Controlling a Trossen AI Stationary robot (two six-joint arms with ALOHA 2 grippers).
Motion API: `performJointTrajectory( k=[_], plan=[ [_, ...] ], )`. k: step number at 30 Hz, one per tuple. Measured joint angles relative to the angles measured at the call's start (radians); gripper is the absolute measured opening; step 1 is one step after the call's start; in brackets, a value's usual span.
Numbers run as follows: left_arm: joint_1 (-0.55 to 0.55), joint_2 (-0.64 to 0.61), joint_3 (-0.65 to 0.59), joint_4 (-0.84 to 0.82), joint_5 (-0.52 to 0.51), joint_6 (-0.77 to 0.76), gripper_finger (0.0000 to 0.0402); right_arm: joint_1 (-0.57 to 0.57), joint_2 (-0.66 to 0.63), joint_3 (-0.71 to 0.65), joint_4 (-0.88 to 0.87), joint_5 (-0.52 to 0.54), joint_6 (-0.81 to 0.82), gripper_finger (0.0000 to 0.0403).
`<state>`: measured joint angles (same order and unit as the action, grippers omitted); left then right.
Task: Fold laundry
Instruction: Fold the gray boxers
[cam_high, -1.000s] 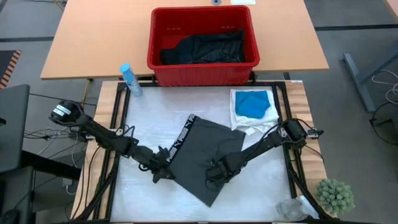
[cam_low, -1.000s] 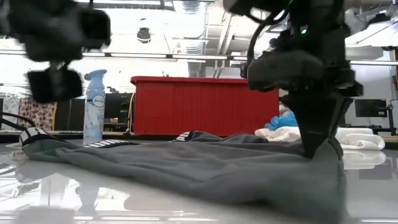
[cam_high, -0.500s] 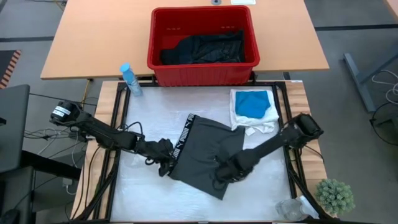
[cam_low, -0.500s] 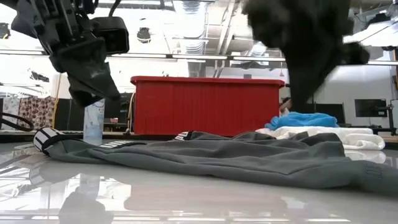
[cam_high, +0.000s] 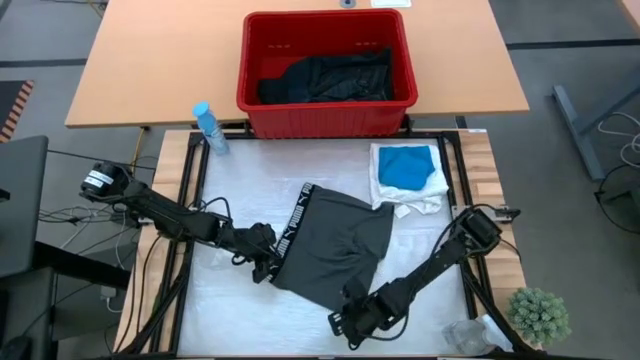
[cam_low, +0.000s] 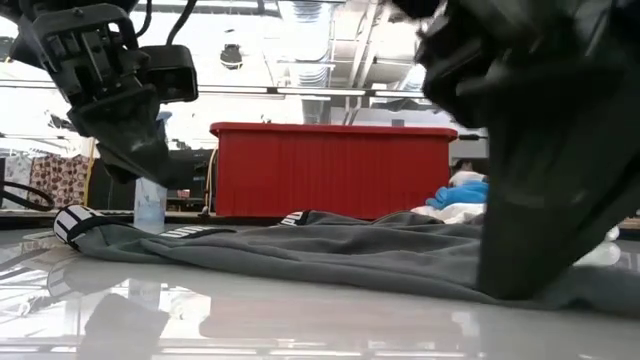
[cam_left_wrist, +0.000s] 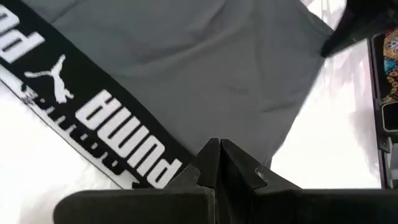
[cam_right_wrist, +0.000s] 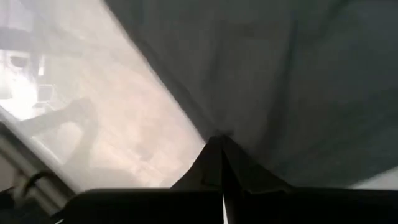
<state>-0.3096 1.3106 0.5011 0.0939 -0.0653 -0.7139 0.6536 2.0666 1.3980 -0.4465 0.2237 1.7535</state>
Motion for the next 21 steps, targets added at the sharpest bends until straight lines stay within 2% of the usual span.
performJointTrajectory(
  k=[12, 18, 21],
  plan=[
    [-0.001, 0.000, 0.000, 0.011, -0.080, -0.012, 0.0000, 0.129, 0.011, 0.005, -0.050, -0.051, 0.214, 0.0016],
    [0.003, 0.000, 0.000, 0.101, -0.106, 0.023, 0.0000, 0.154, 0.005, 0.004, -0.070, -0.057, 0.280, 0.0018],
    [0.042, 0.000, 0.000, 0.160, -0.132, 0.049, 0.0000, 0.170, -0.006, 0.001, -0.078, -0.030, 0.289, 0.0026]
  ],
)
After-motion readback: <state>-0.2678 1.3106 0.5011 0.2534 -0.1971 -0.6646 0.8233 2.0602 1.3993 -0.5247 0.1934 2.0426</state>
